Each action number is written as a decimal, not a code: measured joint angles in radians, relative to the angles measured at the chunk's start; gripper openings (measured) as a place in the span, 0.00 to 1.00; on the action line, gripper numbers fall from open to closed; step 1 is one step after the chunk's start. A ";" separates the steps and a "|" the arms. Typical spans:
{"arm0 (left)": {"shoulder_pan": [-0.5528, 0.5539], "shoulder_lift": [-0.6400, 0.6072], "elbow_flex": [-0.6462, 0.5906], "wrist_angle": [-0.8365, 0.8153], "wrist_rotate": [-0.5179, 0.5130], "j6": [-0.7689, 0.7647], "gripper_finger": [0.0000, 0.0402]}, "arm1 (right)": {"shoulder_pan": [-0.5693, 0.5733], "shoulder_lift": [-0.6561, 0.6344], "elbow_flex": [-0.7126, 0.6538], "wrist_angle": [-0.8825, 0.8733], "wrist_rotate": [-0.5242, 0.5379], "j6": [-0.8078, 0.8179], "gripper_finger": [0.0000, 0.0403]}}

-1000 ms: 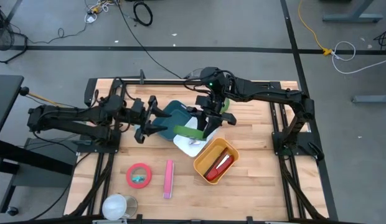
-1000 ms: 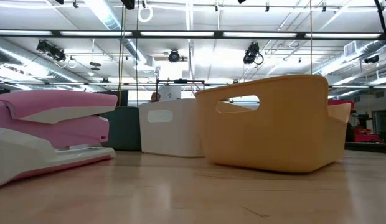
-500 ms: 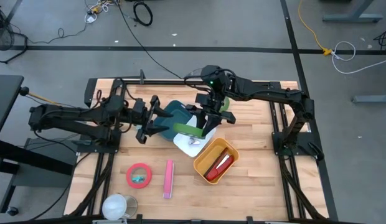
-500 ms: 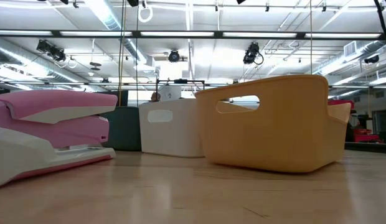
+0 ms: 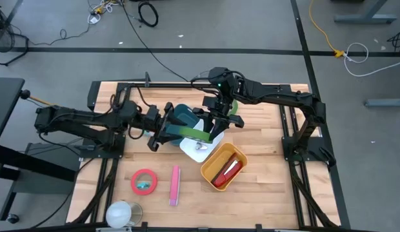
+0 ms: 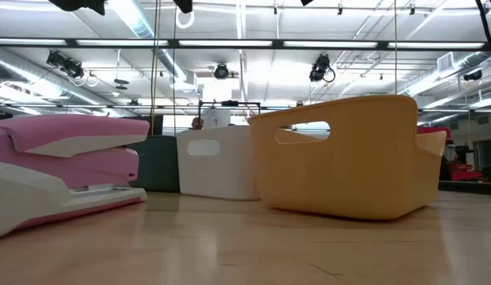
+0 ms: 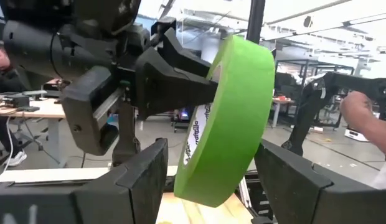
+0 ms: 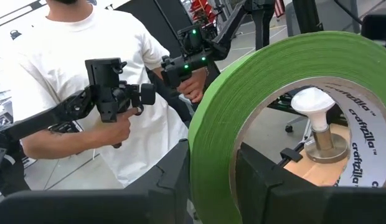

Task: Pick and place Stapler, Stapler remover, tape
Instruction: Put the green tape into the blue bin

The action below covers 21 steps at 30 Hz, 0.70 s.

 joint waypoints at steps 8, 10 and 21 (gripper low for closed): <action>0.000 0.034 0.000 0.040 0.000 0.001 0.57 | -0.001 0.000 0.000 0.000 0.000 0.000 0.25; 0.000 0.035 0.000 0.044 0.002 0.001 0.53 | -0.001 0.000 0.000 0.000 0.000 0.001 0.25; 0.000 0.034 0.000 0.070 0.034 0.012 0.33 | -0.001 0.000 0.000 0.000 -0.002 0.000 0.25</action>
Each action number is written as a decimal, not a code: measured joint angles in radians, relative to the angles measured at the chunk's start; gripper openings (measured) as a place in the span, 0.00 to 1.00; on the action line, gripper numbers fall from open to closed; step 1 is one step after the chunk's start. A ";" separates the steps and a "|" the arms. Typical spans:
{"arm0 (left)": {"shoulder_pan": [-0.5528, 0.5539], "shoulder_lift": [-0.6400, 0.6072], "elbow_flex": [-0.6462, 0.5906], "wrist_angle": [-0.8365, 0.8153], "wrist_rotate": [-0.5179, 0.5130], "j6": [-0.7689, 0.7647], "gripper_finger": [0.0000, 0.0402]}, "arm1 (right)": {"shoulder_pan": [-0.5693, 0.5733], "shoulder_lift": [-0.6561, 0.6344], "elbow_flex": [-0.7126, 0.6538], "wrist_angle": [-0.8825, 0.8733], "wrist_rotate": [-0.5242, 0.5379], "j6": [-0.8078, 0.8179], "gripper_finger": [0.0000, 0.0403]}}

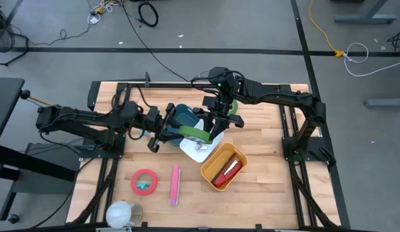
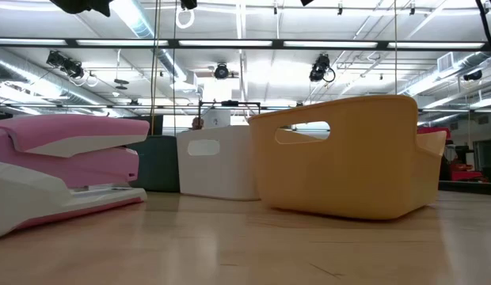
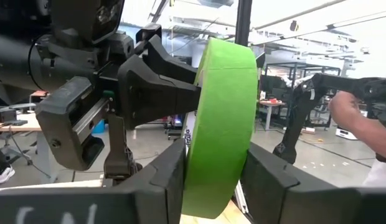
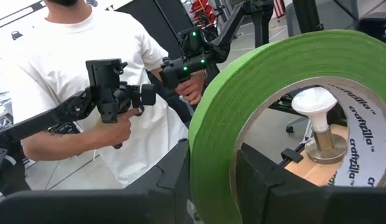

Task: Pick and place Stapler, Stapler remover, tape
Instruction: Put the green tape into the blue bin

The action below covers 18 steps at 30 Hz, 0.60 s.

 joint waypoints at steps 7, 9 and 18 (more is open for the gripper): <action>0.000 0.000 0.000 -0.001 0.000 -0.008 0.35 | 0.000 0.000 0.000 0.000 0.001 0.000 0.25; 0.000 0.000 0.000 -0.001 0.000 -0.008 0.35 | 0.000 0.000 0.000 0.000 0.001 0.000 0.25; 0.000 0.000 0.000 -0.001 -0.001 -0.007 0.33 | 0.000 0.000 0.000 0.000 0.001 0.000 0.25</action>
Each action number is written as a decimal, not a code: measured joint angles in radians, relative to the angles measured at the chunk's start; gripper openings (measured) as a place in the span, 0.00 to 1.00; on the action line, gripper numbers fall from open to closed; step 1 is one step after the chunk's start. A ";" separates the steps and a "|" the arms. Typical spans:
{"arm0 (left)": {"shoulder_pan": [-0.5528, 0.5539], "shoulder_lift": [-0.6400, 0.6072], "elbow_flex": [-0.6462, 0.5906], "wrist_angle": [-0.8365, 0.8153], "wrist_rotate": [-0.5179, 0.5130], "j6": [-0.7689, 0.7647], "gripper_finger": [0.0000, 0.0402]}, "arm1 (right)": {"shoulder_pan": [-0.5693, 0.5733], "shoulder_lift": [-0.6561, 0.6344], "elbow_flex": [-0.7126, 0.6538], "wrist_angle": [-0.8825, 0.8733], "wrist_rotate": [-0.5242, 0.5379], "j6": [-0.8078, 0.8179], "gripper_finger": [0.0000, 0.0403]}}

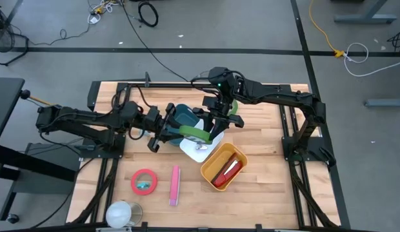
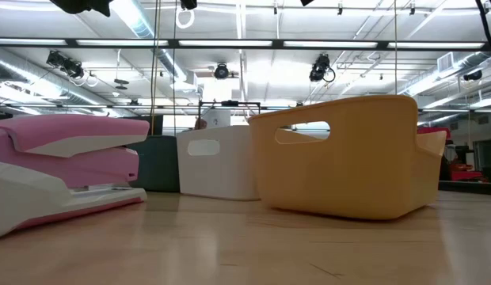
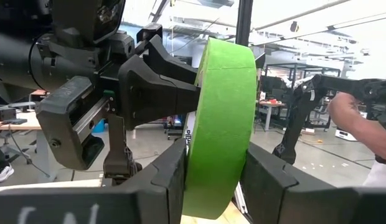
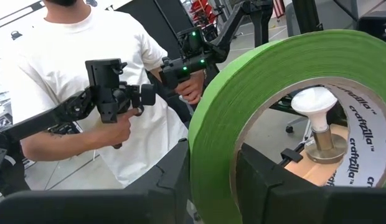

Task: Pick and place Stapler, Stapler remover, tape
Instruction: Put the green tape into the blue bin

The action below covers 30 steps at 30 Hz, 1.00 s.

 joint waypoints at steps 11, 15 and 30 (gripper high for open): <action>0.000 0.000 0.000 -0.002 0.000 -0.007 0.31 | -0.003 0.000 0.000 0.001 0.000 0.019 0.30; 0.000 0.000 0.000 -0.006 -0.001 -0.008 0.31 | -0.007 0.000 0.000 0.002 -0.003 0.034 0.36; 0.000 0.000 0.000 -0.005 0.001 -0.005 0.30 | -0.093 -0.019 0.001 0.058 -0.087 0.109 0.52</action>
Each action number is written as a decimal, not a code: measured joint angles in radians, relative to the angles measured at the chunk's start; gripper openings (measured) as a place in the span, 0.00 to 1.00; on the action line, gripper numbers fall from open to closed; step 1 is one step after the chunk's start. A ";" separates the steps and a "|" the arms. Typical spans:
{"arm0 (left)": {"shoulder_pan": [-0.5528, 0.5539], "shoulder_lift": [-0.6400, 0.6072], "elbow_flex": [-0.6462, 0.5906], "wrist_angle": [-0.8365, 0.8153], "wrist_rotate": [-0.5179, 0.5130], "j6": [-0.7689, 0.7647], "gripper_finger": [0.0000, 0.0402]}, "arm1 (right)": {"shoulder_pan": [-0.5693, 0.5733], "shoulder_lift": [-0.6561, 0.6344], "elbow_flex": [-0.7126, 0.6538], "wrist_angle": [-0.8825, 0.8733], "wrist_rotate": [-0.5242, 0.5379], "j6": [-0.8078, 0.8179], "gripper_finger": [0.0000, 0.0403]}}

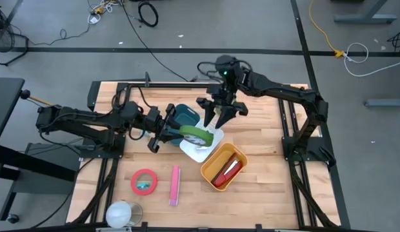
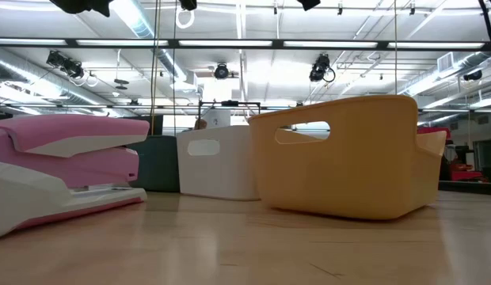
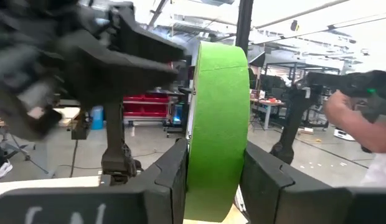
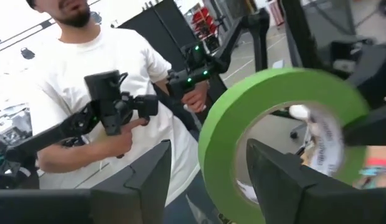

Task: Pick and place Stapler, Stapler remover, tape
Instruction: Put the green tape into the blue bin

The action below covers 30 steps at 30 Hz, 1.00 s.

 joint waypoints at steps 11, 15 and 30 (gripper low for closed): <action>0.002 0.000 0.000 -0.051 -0.066 0.001 0.29 | -0.104 -0.042 0.000 0.135 -0.020 0.129 0.48; 0.003 0.000 0.000 -0.098 -0.108 0.002 0.29 | -0.118 -0.058 0.000 0.136 -0.020 0.127 0.47; 0.129 0.000 0.000 -0.326 -0.118 -0.009 0.29 | -0.132 -0.073 0.000 0.137 -0.018 0.138 0.44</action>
